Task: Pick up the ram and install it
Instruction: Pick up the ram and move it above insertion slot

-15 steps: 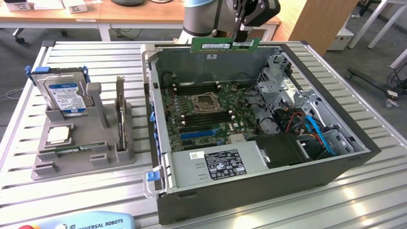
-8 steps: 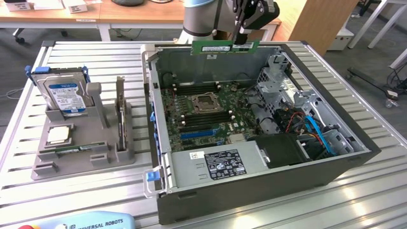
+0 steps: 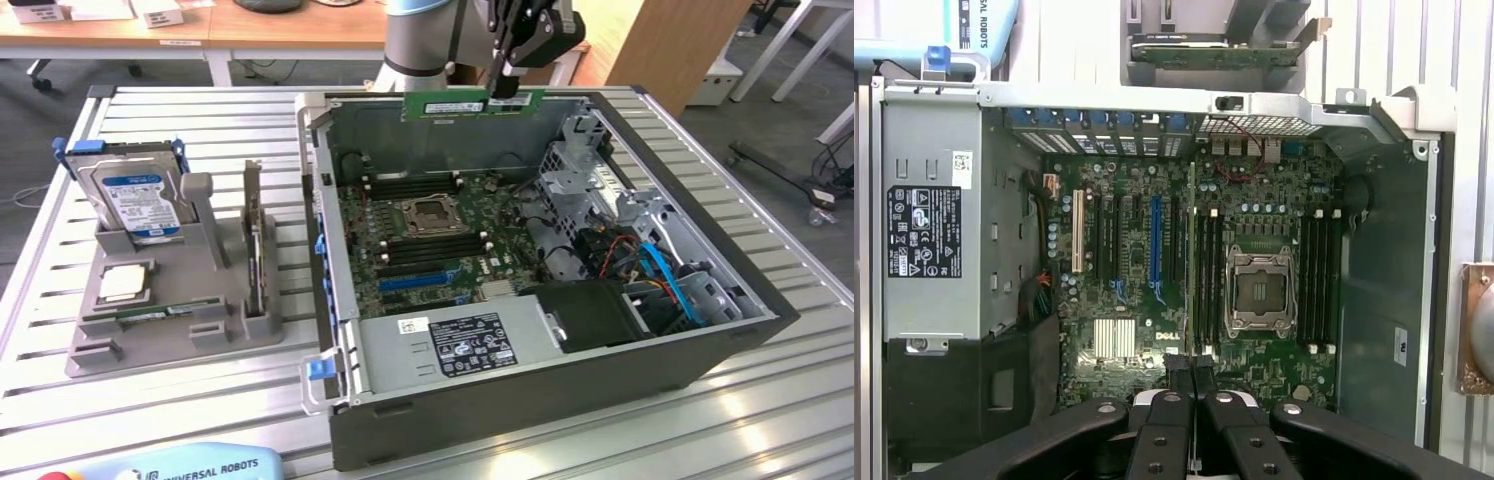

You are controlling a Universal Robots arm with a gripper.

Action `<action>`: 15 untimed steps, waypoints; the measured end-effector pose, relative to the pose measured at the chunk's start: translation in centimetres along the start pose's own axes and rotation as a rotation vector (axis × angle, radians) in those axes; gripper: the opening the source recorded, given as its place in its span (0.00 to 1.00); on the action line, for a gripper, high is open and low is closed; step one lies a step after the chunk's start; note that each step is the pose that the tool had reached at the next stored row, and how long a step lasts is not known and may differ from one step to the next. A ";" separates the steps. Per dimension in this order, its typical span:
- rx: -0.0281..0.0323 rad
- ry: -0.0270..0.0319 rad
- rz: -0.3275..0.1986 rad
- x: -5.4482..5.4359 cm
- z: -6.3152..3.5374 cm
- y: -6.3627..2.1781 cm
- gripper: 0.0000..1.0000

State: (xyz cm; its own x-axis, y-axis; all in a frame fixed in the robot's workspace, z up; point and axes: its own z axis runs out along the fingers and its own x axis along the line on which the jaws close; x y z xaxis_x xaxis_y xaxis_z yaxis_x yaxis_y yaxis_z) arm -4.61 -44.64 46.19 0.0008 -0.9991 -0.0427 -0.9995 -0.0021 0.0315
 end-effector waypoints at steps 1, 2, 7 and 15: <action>-0.0001 0.0000 0.000 0.0 0.00 0.00 0.12; 0.0000 0.0000 0.000 0.0 0.00 0.00 0.12; 0.0000 -0.0006 0.000 -0.4 0.12 0.00 0.12; 0.0000 -0.0011 0.000 -1.1 0.68 -0.02 0.12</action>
State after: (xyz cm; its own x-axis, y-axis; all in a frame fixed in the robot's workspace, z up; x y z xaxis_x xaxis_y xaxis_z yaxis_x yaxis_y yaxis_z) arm -4.61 -43.53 45.55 0.0008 -0.9990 -0.0438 -0.9995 -0.0022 0.0315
